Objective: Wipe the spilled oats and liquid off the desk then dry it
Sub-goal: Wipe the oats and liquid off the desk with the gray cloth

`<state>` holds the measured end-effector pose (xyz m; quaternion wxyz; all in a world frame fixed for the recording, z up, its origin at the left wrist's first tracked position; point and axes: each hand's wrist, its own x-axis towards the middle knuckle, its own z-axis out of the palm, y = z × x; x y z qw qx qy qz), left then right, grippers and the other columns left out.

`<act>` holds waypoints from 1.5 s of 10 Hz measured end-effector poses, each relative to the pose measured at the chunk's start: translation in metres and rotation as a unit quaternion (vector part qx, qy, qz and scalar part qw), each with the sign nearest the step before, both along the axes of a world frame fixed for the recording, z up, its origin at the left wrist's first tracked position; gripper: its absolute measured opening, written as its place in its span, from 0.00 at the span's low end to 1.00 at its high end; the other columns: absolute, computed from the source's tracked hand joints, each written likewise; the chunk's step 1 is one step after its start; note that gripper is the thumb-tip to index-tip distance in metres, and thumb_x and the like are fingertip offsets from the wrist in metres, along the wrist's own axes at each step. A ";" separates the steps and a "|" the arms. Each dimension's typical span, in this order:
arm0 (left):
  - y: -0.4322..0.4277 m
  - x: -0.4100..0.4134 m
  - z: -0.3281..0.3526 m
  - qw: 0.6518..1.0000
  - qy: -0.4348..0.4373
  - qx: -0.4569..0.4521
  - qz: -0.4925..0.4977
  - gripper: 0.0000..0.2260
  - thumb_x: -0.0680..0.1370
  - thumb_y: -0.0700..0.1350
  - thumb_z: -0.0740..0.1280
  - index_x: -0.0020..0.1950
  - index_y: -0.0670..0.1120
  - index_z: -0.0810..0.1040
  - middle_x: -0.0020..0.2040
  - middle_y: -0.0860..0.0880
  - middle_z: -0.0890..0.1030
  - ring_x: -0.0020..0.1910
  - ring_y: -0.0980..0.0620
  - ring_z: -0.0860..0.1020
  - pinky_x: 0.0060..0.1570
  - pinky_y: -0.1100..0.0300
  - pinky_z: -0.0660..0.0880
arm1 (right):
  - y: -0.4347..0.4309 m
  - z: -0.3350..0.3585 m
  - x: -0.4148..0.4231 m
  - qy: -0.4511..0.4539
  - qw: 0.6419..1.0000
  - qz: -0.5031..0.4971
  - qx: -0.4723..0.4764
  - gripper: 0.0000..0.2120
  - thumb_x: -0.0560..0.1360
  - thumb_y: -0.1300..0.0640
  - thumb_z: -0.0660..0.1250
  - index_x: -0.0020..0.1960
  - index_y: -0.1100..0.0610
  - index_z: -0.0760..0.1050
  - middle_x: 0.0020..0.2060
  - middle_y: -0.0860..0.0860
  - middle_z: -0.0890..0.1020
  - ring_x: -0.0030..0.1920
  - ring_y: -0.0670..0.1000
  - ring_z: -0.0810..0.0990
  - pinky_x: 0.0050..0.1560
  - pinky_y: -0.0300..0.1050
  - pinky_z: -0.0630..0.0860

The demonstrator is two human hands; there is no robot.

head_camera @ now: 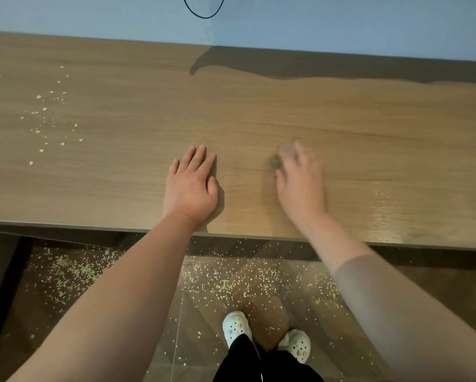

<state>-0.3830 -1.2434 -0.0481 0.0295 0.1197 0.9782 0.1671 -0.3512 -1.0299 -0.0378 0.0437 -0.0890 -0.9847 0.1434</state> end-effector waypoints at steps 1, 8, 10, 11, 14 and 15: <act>0.000 -0.001 0.000 1.000 0.001 0.004 0.002 0.28 0.76 0.50 0.49 0.77 0.48 0.65 0.79 0.49 0.59 0.79 0.50 0.52 0.76 0.49 0.48 | -0.038 -0.001 0.065 -0.006 0.984 0.178 -0.001 0.24 0.79 0.58 0.65 0.74 0.51 0.66 0.77 0.53 0.61 0.76 0.59 0.60 0.74 0.58 0.46; -0.001 0.000 0.002 1.000 0.004 0.010 -0.002 0.25 0.79 0.47 0.53 0.78 0.48 0.63 0.79 0.49 0.58 0.79 0.51 0.51 0.77 0.50 0.47 | -0.040 0.041 0.107 0.026 0.937 0.111 -0.330 0.27 0.76 0.60 0.66 0.73 0.57 0.63 0.69 0.47 0.70 0.67 0.35 0.65 0.67 0.26 0.60; -0.001 0.000 0.000 1.000 0.008 0.021 -0.002 0.27 0.78 0.49 0.51 0.77 0.48 0.64 0.79 0.49 0.58 0.79 0.51 0.51 0.77 0.50 0.47 | 0.036 0.063 0.027 -0.120 0.802 -0.110 -0.574 0.07 0.80 0.53 0.63 0.55 0.55 0.74 0.51 0.53 0.81 0.52 0.53 0.82 0.55 0.52 0.79; -0.001 0.001 0.000 1.000 0.008 0.020 -0.004 0.28 0.77 0.50 0.50 0.77 0.48 0.64 0.79 0.49 0.58 0.79 0.51 0.51 0.77 0.50 0.47 | 0.069 0.045 0.005 -0.071 0.963 -0.117 -0.233 0.06 0.80 0.52 0.63 0.54 0.49 0.77 0.57 0.53 0.79 0.53 0.50 0.75 0.59 0.48 0.70; -0.001 -0.001 0.000 1.000 0.001 0.014 0.002 0.29 0.75 0.51 0.49 0.77 0.49 0.63 0.79 0.50 0.57 0.79 0.53 0.50 0.77 0.51 0.47 | 0.043 0.044 0.035 -0.026 0.991 0.125 0.047 0.32 0.78 0.39 0.50 0.78 0.52 0.55 0.79 0.50 0.48 0.79 0.52 0.47 0.77 0.55 0.43; -0.001 0.000 0.000 1.000 -0.001 0.010 0.001 0.29 0.76 0.51 0.49 0.78 0.50 0.63 0.79 0.51 0.57 0.79 0.53 0.50 0.77 0.51 0.46 | 0.049 0.032 0.028 -0.085 0.994 0.057 0.040 0.41 0.73 0.31 0.49 0.80 0.50 0.46 0.79 0.49 0.40 0.78 0.51 0.40 0.76 0.56 0.38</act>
